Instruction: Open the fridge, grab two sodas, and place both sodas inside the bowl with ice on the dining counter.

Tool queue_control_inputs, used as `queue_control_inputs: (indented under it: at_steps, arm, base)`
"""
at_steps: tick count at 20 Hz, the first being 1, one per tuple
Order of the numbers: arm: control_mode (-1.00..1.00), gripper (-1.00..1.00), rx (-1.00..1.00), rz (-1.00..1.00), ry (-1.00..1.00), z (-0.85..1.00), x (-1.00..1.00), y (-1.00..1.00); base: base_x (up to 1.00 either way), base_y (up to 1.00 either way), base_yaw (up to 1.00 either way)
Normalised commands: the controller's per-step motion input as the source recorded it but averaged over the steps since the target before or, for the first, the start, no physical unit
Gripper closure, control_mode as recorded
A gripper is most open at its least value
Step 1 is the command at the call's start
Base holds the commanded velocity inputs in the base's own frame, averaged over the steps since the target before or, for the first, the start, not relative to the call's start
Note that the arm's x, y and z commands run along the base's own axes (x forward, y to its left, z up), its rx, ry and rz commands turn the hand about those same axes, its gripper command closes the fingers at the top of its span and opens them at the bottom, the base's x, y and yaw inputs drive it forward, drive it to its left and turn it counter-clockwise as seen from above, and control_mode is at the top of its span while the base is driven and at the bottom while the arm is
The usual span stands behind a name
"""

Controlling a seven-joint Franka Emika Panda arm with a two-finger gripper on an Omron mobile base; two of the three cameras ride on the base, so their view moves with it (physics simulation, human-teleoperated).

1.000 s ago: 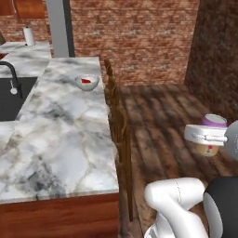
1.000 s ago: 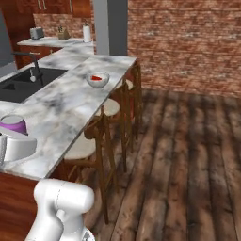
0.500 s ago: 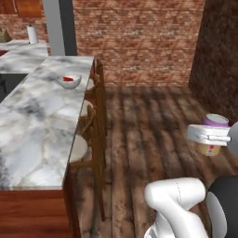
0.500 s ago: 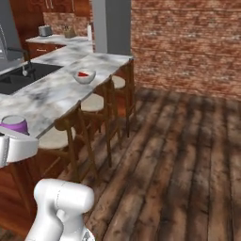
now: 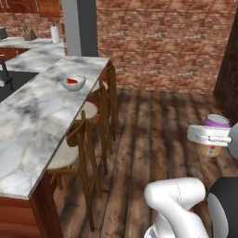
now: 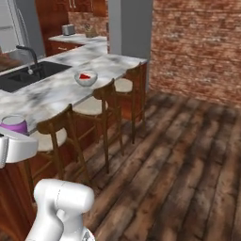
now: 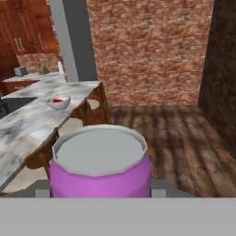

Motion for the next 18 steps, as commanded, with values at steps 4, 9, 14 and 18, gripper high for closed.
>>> queue_control_inputs:
  at_steps: [4, 9, 14, 18]
  arm:
    - [1.00, 1.00, 0.00, 0.00, 0.00, 0.00, 0.00, 0.00]
    - [1.00, 1.00, 0.00, 0.00, 0.00, 0.00, 0.00, 0.00]
    - [1.00, 1.00, 0.00, 0.00, 0.00, 0.00, 0.00, 0.00]
    - [1.00, 1.00, 0.00, 0.00, 0.00, 0.00, 0.00, 0.00]
  base:
    - [0.58, -0.57, 0.38]
    - [0.56, -0.61, 0.37]
    - [0.54, -0.63, 0.37]
    - [0.55, -0.62, 0.37]
